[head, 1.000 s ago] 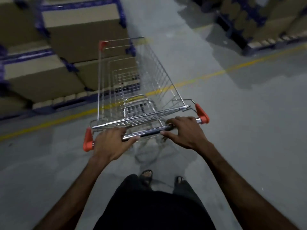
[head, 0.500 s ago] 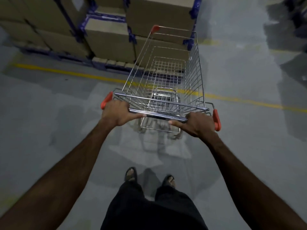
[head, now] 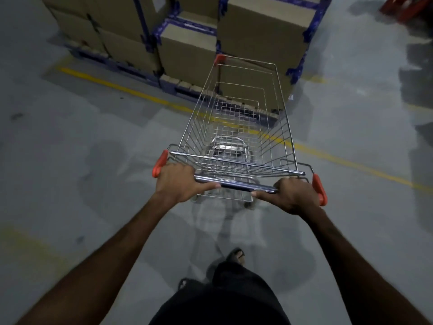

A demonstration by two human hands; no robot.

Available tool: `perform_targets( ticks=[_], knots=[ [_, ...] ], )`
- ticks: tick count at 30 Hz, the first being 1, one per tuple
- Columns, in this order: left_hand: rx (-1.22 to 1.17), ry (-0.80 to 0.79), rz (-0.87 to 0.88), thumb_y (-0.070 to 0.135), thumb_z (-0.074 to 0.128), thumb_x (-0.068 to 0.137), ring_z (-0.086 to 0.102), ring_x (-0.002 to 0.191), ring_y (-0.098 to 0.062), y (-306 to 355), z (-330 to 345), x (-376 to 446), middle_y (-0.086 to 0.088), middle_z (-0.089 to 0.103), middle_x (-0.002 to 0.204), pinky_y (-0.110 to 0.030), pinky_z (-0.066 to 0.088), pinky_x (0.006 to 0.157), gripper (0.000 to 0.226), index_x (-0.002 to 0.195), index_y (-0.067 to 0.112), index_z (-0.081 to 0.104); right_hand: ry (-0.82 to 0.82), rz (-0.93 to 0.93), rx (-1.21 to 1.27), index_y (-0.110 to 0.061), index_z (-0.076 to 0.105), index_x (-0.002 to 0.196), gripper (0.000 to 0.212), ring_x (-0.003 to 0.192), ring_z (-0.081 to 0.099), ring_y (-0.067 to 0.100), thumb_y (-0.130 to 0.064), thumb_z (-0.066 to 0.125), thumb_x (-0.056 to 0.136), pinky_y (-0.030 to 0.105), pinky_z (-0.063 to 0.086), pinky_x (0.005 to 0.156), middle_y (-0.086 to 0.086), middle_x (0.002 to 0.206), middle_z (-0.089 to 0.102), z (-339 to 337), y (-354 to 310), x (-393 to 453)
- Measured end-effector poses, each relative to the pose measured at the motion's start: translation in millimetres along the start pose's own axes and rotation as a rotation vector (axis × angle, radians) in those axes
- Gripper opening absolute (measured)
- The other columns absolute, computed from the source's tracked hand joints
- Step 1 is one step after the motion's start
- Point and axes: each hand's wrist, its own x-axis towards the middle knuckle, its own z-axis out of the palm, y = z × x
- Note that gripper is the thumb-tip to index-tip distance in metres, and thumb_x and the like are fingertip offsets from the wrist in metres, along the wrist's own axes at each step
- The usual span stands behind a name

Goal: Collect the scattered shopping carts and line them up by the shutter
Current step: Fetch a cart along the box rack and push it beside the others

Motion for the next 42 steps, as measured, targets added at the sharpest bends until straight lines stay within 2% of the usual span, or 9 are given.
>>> perform_targets(
  ticks=[5,9,13,17,21,27,31,37,42],
  knots=[
    [0.011,0.002,-0.096,0.113,0.014,0.064,0.057,0.054,-0.01,-15.9,13.4,-43.6,0.007,0.054,0.051,-0.037,0.051,0.097,0.101,0.063,0.025,0.064,-0.012,-0.039,-0.036,-0.016,0.065,0.063,0.105,0.06,0.06,0.014,-0.112,0.021,0.064,0.036,0.052,0.069,-0.003,0.061,0.063,7.4,-25.1,-9.9],
    [-0.028,0.013,-0.161,0.113,0.016,0.063,0.054,0.054,-0.013,-36.0,20.8,-74.8,0.005,0.053,0.051,-0.033,0.053,0.085,0.1,0.062,0.024,0.061,-0.019,-0.085,-0.064,-0.017,0.065,0.063,0.101,0.063,0.061,0.017,-0.11,0.026,0.066,0.039,0.054,0.076,-0.002,0.062,0.063,8.5,-54.8,-15.2],
    [-0.069,0.038,-0.211,0.114,0.013,0.061,0.055,0.054,-0.015,-59.5,32.9,-108.8,0.005,0.054,0.052,-0.028,0.048,0.064,0.101,0.06,0.024,0.058,0.007,-0.157,-0.069,-0.018,0.063,0.059,0.102,0.064,0.062,0.019,-0.112,0.025,0.063,0.04,0.054,0.077,-0.002,0.06,0.062,13.1,-85.1,-17.7],
    [-0.108,0.031,-0.286,0.114,0.013,0.063,0.059,0.057,-0.017,-80.3,43.6,-141.6,0.004,0.055,0.054,-0.029,0.049,0.065,0.1,0.059,0.023,0.055,0.02,-0.264,-0.124,-0.019,0.064,0.06,0.101,0.063,0.06,0.016,-0.112,0.025,0.064,0.037,0.052,0.071,-0.004,0.06,0.061,13.5,-115.3,-17.3],
    [-0.124,-0.01,-0.407,0.112,0.023,0.065,0.048,0.055,-0.014,-93.8,47.9,-173.3,0.006,0.049,0.054,-0.028,0.036,0.058,0.095,0.061,0.024,0.056,0.014,-0.379,-0.162,-0.019,0.062,0.058,0.102,0.064,0.061,0.018,-0.113,0.024,0.062,0.038,0.053,0.072,-0.004,0.059,0.06,10.8,-144.5,-7.1],
    [-0.199,-0.032,-0.526,0.111,0.023,0.068,0.054,0.056,-0.015,-117.3,50.1,-204.3,0.004,0.049,0.053,-0.03,0.045,0.065,0.093,0.06,0.023,0.053,0.0,-0.548,-0.234,-0.02,0.064,0.06,0.103,0.065,0.061,0.017,-0.113,0.022,0.062,0.038,0.052,0.074,-0.005,0.06,0.061,-0.1,-193.0,20.5],
    [-0.185,-0.119,-0.612,0.111,0.018,0.068,0.06,0.064,-0.019,-135.1,44.0,-215.0,0.003,0.057,0.06,-0.038,0.052,0.09,0.098,0.062,0.022,0.06,-0.018,-0.637,-0.258,-0.02,0.068,0.064,0.101,0.068,0.062,0.014,-0.112,0.027,0.063,0.037,0.05,0.079,-0.006,0.064,0.064,-9.0,-228.8,44.8],
    [-0.301,-0.248,-0.754,0.111,0.02,0.068,0.066,0.083,-0.022,-170.5,36.4,-221.3,0.004,0.066,0.077,-0.057,0.032,0.115,0.099,0.067,0.021,0.062,-0.03,-0.803,-0.303,-0.024,0.068,0.066,0.104,0.068,0.063,0.015,-0.115,0.019,0.057,0.04,0.055,0.083,-0.006,0.065,0.064,-12.7,-288.1,88.8],
    [-0.305,-0.265,-0.867,0.116,0.009,0.057,0.068,0.086,-0.023,-206.8,49.3,-222.4,0.005,0.063,0.074,-0.062,0.026,0.119,0.109,0.066,0.022,0.063,-0.005,-0.934,-0.324,-0.023,0.065,0.064,0.102,0.065,0.063,0.015,-0.114,0.02,0.059,0.04,0.056,0.081,-0.005,0.064,0.064,-20.4,-342.5,118.8]
  ],
)
